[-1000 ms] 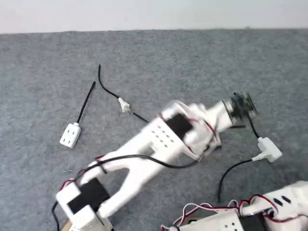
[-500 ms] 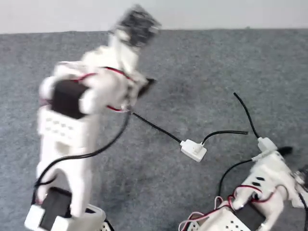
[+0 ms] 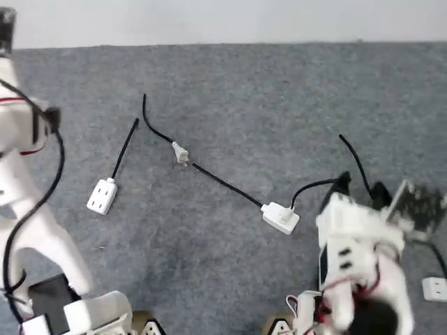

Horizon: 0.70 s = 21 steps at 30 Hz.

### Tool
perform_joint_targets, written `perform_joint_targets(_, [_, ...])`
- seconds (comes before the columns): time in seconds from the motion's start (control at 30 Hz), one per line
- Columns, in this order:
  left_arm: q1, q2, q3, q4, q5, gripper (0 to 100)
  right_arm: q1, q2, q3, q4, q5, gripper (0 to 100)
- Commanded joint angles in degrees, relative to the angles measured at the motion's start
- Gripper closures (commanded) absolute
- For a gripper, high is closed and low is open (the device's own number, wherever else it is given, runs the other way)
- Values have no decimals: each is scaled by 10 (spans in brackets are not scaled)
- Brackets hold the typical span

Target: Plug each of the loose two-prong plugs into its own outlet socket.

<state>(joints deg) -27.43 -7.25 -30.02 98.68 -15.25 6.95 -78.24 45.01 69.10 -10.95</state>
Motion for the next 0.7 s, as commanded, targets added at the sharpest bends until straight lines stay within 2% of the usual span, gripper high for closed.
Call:
perform_joint_targets(0.0, [-22,-20,76,13,5,739,-29,182,-96,33,5,799])
perform_joint_targets(0.17, [-25,-20,217,-66,23,729,-136,274,-131,101,11,798])
perform_joint_targets(0.23, [-31,-21,285,-117,25,696,-206,276,-131,105,25,798])
perform_joint_targets(0.33, [-44,-26,360,-171,39,657,-335,281,-132,99,95,798])
perform_joint_targets(0.43, [-43,-26,400,-193,76,653,-457,282,-130,97,172,798])
perform_joint_targets(0.53, [-32,-26,415,-207,140,652,-560,285,-130,93,203,798])
perform_joint_targets(0.6, [-21,-26,415,-214,184,652,-601,311,-129,69,204,799])
perform_joint_targets(0.67, [-10,-26,415,-215,233,652,-604,357,-127,33,204,800])
